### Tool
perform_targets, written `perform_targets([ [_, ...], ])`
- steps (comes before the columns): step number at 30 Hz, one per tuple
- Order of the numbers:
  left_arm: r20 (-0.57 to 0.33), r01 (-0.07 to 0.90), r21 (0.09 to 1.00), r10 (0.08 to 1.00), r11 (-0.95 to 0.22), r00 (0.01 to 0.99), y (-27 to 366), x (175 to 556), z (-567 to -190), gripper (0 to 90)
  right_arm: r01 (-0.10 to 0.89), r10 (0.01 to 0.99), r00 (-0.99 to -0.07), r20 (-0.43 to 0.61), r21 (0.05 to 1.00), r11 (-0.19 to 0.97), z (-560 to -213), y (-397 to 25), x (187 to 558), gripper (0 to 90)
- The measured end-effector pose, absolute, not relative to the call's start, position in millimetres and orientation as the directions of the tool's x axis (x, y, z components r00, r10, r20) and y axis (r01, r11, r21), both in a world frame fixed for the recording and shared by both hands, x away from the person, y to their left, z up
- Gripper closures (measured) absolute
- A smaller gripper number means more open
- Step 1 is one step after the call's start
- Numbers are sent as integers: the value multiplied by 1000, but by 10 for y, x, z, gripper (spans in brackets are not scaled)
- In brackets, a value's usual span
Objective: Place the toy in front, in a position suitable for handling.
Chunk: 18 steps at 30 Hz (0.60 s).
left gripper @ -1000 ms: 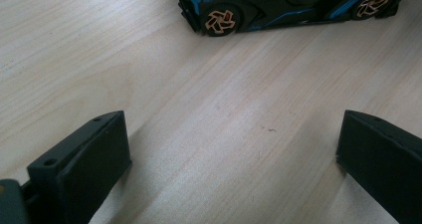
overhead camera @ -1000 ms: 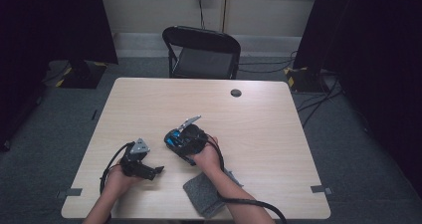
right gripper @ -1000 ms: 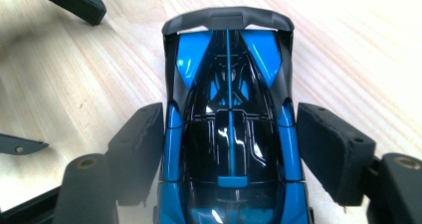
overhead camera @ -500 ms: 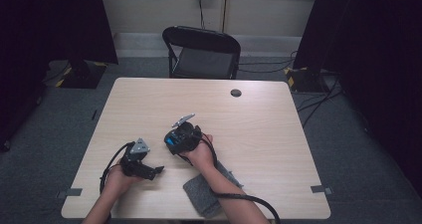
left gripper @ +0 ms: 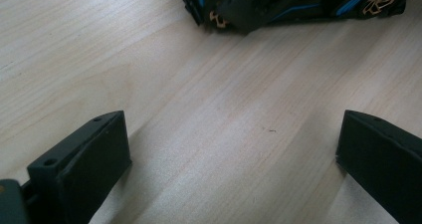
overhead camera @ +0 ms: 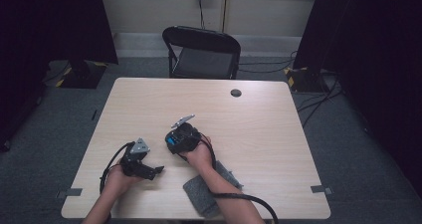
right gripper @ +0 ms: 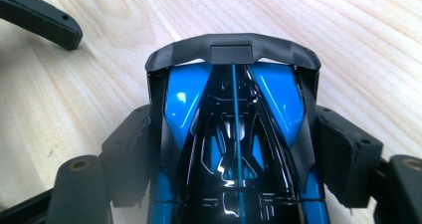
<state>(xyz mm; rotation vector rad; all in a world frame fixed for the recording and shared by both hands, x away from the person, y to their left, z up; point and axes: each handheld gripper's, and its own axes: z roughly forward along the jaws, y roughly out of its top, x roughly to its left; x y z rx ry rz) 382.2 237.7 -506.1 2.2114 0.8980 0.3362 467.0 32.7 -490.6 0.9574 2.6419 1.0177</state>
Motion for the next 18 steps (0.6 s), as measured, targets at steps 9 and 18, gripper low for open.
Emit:
perform_targets([
  [9,-24,502,703,689,-503,724,2377,3822,-5061,0,517,608,-782,133,684,515,-4686,210,4676,256],
  [18,-25,502,704,690,-501,723,2376,3822,-5062,0,512,620,-773,139,714,477,-4447,70,4710,256],
])
